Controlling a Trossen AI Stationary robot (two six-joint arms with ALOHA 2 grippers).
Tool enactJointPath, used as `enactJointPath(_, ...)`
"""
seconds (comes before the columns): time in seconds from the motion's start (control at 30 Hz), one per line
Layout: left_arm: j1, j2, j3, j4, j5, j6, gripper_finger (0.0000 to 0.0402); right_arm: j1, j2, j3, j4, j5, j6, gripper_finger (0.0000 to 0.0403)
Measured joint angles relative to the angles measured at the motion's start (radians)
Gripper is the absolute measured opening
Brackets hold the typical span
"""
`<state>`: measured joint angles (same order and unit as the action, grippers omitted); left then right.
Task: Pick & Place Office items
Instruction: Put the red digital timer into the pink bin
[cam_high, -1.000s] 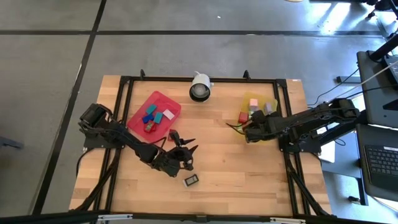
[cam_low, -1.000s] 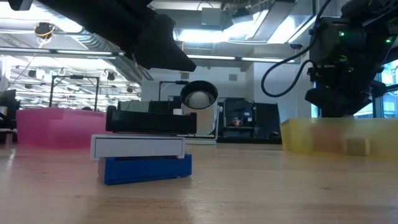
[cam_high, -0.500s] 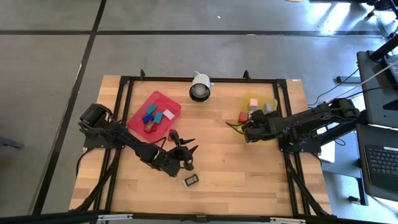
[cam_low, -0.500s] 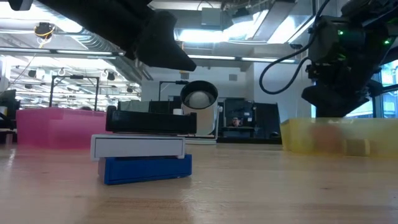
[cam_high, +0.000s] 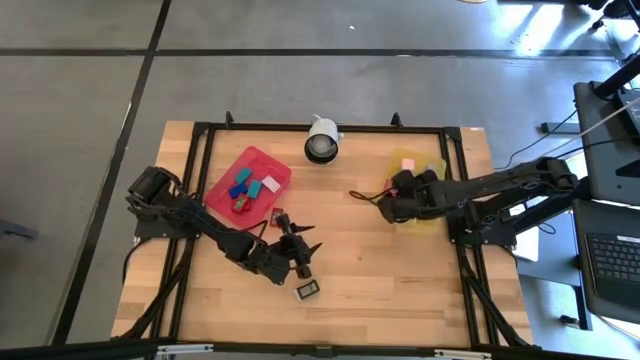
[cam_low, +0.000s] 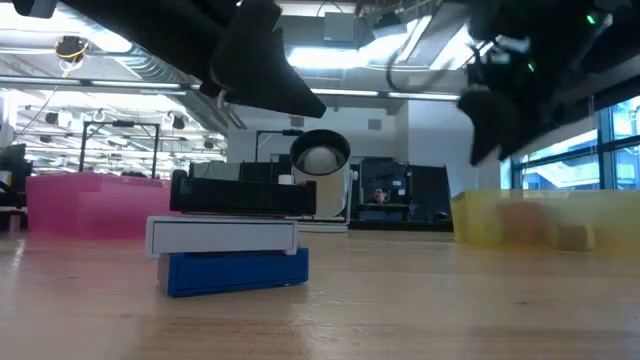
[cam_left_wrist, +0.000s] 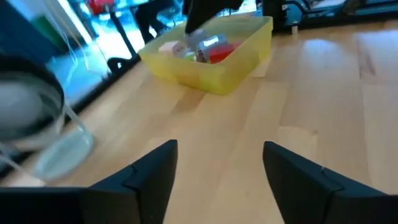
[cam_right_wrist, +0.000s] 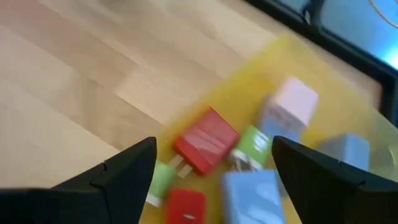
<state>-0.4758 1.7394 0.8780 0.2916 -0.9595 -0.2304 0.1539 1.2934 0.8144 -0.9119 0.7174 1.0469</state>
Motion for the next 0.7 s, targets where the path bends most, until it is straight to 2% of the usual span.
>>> enactJointPath(0.13,0.031,-0.038,0.0,-0.102,0.07,-0.188,0.0255,0.01,0.0,0.079,0.002,0.001,-0.04,0.0319)
enactJointPath(0.3,0.111,-0.106,0.0,-0.395,0.319,-0.573,0.0262,0.034,0.0,0.109,0.022,0.008,-0.071,0.0318)
enactJointPath(0.43,0.162,-0.117,0.0,-0.618,0.433,-0.792,0.0263,0.048,0.0,0.109,0.022,0.008,-0.071,0.0318)
enactJointPath(0.57,0.19,-0.11,-0.001,-0.742,0.477,-0.925,0.0263,0.056,0.0,0.109,0.022,0.008,-0.071,0.0318)
enactJointPath(0.7,0.204,-0.11,-0.001,-0.751,0.46,-0.942,0.0263,0.056,0.0,0.109,0.018,0.002,-0.039,0.0318)
